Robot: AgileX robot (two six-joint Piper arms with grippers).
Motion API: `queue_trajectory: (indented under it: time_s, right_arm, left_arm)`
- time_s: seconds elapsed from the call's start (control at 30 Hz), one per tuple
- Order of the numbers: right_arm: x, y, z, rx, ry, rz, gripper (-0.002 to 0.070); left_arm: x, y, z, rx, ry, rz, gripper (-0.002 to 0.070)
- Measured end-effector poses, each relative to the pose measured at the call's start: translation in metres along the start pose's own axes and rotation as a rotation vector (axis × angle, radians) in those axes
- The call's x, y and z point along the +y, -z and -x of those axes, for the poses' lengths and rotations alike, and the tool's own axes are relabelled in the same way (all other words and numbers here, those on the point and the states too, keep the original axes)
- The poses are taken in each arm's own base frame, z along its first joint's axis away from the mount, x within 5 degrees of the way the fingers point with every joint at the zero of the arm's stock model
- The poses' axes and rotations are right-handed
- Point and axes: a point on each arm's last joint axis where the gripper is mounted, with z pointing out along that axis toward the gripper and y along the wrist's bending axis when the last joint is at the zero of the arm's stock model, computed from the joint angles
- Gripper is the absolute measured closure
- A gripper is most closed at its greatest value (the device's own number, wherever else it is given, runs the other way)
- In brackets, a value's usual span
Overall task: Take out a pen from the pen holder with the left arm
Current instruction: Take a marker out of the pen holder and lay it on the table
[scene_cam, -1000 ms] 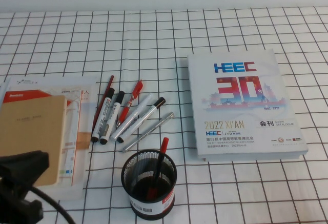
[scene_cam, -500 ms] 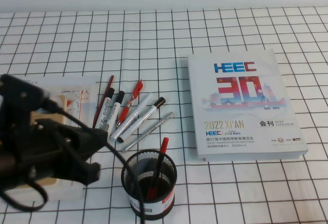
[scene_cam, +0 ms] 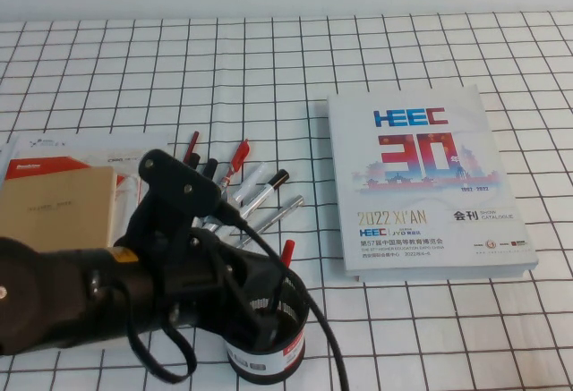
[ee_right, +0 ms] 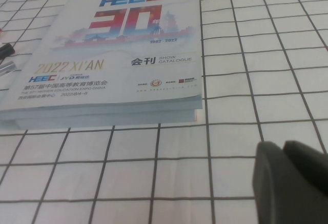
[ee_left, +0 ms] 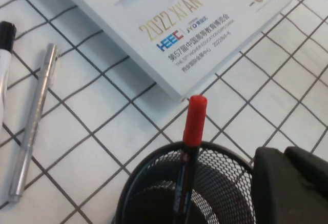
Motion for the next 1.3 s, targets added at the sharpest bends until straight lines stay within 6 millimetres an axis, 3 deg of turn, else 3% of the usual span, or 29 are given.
queue_trajectory:
  time_s: [0.37,0.43,0.6,0.73,1.3]
  right_arm:
    - [0.0,0.0,0.0,0.0,0.0,0.0,0.0691]
    - [0.0,0.0,0.0,0.0,0.0,0.0,0.0691]
    - [0.0,0.0,0.0,0.0,0.0,0.0,0.0691]
    - [0.0,0.0,0.0,0.0,0.0,0.0,0.0691]
    - [0.0,0.0,0.0,0.0,0.0,0.0,0.0691]
  left_arm:
    - [0.002,0.0,0.024,-0.083,-0.001,0.036,0.0664]
    - [0.004,-0.005,0.023,-0.06,-0.019,0.037,0.0622]
    - [0.008,-0.023,0.016,0.014,-0.021,0.027,0.0405]
    - [0.012,-0.03,0.016,0.017,-0.018,0.052,0.0328]
    - [0.024,-0.057,0.02,0.027,0.028,0.096,0.0309]
